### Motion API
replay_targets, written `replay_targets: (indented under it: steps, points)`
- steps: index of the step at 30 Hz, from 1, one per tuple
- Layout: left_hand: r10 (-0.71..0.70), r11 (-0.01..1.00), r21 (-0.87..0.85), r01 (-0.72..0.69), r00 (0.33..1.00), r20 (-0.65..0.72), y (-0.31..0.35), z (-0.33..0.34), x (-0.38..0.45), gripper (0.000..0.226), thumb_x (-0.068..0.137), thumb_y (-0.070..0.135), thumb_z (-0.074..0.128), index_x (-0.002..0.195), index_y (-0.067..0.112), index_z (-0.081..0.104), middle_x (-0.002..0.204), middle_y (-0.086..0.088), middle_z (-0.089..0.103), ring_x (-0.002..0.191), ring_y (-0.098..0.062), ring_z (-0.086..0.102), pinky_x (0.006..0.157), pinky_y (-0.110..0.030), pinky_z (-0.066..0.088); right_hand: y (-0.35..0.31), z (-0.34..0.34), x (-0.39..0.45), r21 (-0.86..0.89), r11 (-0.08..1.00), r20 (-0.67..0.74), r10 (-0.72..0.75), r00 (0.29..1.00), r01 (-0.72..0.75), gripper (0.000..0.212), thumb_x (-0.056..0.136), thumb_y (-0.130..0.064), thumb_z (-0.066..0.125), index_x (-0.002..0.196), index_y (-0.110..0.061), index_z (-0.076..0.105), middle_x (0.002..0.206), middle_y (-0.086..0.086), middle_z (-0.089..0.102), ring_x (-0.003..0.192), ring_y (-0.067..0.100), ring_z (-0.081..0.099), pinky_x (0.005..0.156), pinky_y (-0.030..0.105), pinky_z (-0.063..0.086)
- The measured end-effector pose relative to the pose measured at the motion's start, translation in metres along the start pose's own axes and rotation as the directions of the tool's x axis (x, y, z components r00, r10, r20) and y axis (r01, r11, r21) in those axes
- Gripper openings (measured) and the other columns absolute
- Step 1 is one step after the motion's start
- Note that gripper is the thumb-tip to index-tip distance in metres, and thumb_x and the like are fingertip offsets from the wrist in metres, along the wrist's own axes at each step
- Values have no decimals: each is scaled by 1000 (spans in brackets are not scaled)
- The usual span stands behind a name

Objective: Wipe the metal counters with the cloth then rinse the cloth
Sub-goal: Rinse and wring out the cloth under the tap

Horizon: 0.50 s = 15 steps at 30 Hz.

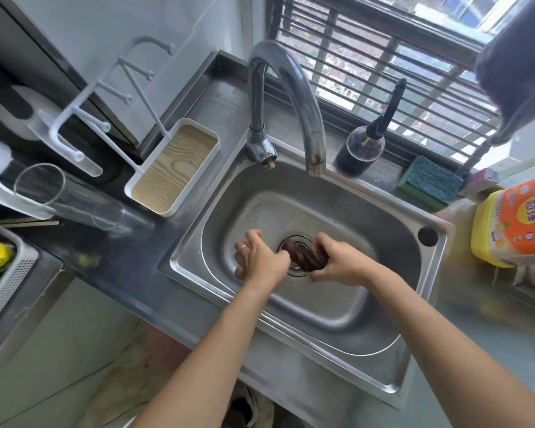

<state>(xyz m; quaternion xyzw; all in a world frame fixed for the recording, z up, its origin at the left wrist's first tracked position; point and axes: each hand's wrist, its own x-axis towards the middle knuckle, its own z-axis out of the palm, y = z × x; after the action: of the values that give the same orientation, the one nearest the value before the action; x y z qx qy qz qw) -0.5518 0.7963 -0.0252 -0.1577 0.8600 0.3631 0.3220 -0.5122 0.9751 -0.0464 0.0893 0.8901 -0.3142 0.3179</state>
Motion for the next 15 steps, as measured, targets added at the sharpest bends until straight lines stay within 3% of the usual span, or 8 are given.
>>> replay_targets:
  steps: [3,5,7,8,10,12,14,15]
  points:
    - [-230,889,-353,292,951,206,3,-3,1,60,79,43,64,126,11,44,131,-13,55,112,-31,61,100,-44,51,-7,1,-9,104,994,-49,-18,999,23,55,72,-46,89,97,-21,47,80,-9,57,71,9,52,64,22,40]
    - [-168,815,-480,323,926,339,3,-2,-5,46,87,40,71,116,9,52,114,-14,68,91,-25,71,84,-44,61,-15,2,-13,141,985,-112,-86,990,102,48,75,-47,87,92,-25,49,79,-12,57,71,8,52,62,19,39]
    - [-51,806,-564,181,970,239,2,0,-6,18,96,16,67,110,13,56,115,-15,69,91,-23,71,87,-45,61,-23,-1,-16,167,973,-174,-129,976,158,39,77,-48,86,83,-28,53,78,-11,57,72,9,52,64,21,39]
    - [10,813,-574,96,984,178,1,-1,-4,21,97,5,61,110,20,57,117,-12,69,99,-24,70,94,-48,59,-24,-3,-17,205,965,-183,-124,975,161,33,79,-47,85,79,-30,56,77,-11,58,70,8,53,65,24,41]
    - [113,804,-595,-15,985,128,-3,-5,-3,51,92,-13,44,102,33,64,111,1,71,109,-23,67,102,-49,55,-21,-7,-20,343,930,-154,-86,984,135,24,86,-45,79,75,-30,63,72,-14,60,67,6,53,68,29,44]
    - [144,832,-548,-88,988,60,-7,-11,-2,66,84,-18,35,101,36,68,108,3,71,107,-20,66,104,-45,53,-21,-8,-24,507,857,-152,-17,988,92,28,91,-48,69,85,-21,71,76,-8,68,74,11,62,79,37,54]
    - [108,910,-399,-112,994,-33,-9,-20,-5,58,87,-13,43,122,30,59,124,-4,65,106,-19,61,103,-34,50,-28,-9,-30,679,729,-223,92,970,87,30,98,-41,63,93,-14,74,91,9,77,88,26,74,92,47,59]
    - [74,956,-279,-86,996,-53,-9,-25,-7,53,89,-7,51,133,23,50,133,-8,57,108,-22,58,101,-31,48,-35,-11,-35,758,643,-252,135,958,109,26,102,-32,60,95,-12,75,95,13,78,91,29,75,90,43,61]
